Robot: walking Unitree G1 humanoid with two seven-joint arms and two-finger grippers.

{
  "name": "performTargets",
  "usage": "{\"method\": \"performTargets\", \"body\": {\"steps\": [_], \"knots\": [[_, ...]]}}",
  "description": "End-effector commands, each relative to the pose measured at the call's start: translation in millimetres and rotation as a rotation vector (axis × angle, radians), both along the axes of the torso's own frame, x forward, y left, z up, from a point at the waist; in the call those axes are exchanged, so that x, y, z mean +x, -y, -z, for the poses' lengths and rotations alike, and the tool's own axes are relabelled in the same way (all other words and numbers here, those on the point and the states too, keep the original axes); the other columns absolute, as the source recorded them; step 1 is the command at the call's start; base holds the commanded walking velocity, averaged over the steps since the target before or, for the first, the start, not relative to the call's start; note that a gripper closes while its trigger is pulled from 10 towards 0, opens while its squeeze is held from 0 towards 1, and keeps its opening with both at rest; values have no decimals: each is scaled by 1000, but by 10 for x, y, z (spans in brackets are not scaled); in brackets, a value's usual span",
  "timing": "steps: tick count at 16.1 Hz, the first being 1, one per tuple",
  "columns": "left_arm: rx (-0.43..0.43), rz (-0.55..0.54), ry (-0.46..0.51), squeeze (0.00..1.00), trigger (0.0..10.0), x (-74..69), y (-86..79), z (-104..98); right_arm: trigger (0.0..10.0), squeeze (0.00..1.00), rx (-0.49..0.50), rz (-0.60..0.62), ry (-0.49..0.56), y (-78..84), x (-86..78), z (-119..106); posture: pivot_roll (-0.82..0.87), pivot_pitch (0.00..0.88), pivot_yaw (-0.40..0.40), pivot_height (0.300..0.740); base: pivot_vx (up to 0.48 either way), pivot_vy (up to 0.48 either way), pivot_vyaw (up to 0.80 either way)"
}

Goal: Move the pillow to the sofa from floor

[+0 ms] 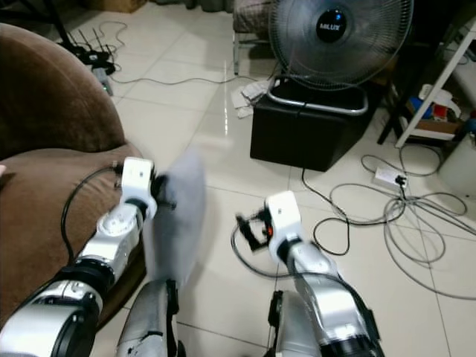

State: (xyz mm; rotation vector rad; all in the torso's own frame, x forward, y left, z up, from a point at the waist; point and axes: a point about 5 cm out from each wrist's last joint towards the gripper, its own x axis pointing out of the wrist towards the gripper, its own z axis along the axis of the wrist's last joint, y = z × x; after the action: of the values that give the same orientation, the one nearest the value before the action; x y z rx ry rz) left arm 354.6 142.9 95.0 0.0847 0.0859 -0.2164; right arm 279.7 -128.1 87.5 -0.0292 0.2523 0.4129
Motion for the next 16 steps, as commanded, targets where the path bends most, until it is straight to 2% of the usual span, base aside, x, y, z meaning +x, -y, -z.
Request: {"method": "performTargets", "body": {"steps": [1,3,5,7,9,11,12,13,14,16], "knots": [[17,63,110,0,0,7,15,-226,10000,0,5,26,45,40,26,-52,17,0,77,567,0,0,0],[15,63,155,0,0,-64,-38,-313,10000,0,-8,36,69,52,43,-106,8,0,82,567,0,0,0],[16,45,215,0,0,-197,-96,-466,10000,0,22,74,100,89,87,-159,12,0,94,582,0,0,0],[28,34,220,0,0,-272,-118,-530,10000,0,33,83,101,57,121,-139,9,0,97,597,0,0,0],[-18,24,230,0,0,-382,-127,-647,10000,0,57,110,123,2,176,-188,-7,0,108,617,0,0,0],[-32,10,239,0,0,-398,-134,-701,10000,0,68,126,134,-9,219,-223,-2,0,106,627,0,0,0],[-20,-15,250,0,3216,-395,-142,-752,10000,0,80,132,146,-21,260,-264,7,0,96,637,0,0,0],[-10,-29,258,0,3216,-392,-147,-772,10000,0,84,131,152,-28,275,-281,7,0,96,642,0,0,0],[-13,-57,251,0,10000,-382,-154,-791,10000,0,87,114,163,-56,307,-319,17,0,84,652,0,0,0],[-20,-85,242,0,10000,-405,-175,-805,10000,0,93,99,177,-81,365,-373,32,0,69,672,0,0,0]]}}
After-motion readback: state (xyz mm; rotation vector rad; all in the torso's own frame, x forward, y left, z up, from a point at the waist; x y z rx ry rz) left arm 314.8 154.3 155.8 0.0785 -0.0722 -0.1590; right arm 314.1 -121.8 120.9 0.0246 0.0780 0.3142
